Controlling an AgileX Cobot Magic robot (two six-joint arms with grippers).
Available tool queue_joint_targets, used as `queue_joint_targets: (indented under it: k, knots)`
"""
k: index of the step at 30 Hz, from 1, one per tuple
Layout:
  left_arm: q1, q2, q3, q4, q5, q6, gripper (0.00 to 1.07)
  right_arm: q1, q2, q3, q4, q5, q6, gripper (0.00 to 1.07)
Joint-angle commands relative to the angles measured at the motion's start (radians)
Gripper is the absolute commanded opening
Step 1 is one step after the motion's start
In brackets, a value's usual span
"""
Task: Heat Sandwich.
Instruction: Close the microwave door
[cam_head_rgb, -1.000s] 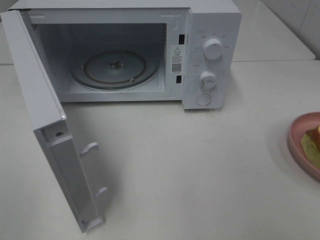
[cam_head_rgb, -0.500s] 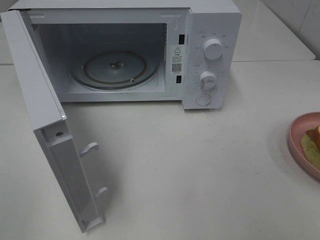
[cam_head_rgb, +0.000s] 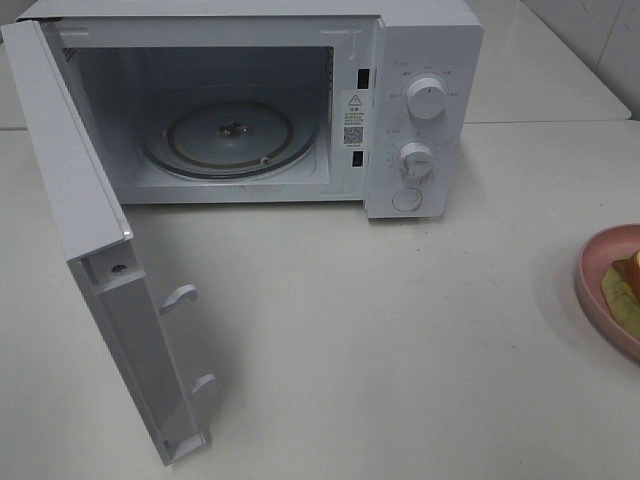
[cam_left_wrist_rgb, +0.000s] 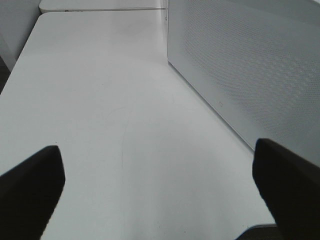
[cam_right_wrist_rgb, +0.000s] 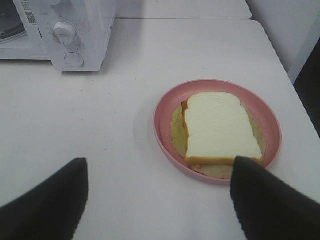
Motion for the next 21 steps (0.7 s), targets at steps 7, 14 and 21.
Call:
queue_joint_targets:
  k: [7, 14, 21]
  knots:
    - [-0.006, -0.016, 0.001, -0.002, -0.014, -0.002, 0.98, -0.007, -0.028, 0.001, -0.001, -0.007, 0.005, 0.76]
    - [-0.006, -0.016, 0.001, 0.0, -0.014, -0.008, 0.98, -0.007, -0.028, 0.001, -0.001, -0.007, 0.005, 0.76]
    - [-0.006, -0.016, 0.0, 0.0, -0.017, -0.029, 0.98, -0.007, -0.028, 0.001, -0.001, -0.007, 0.005, 0.76]
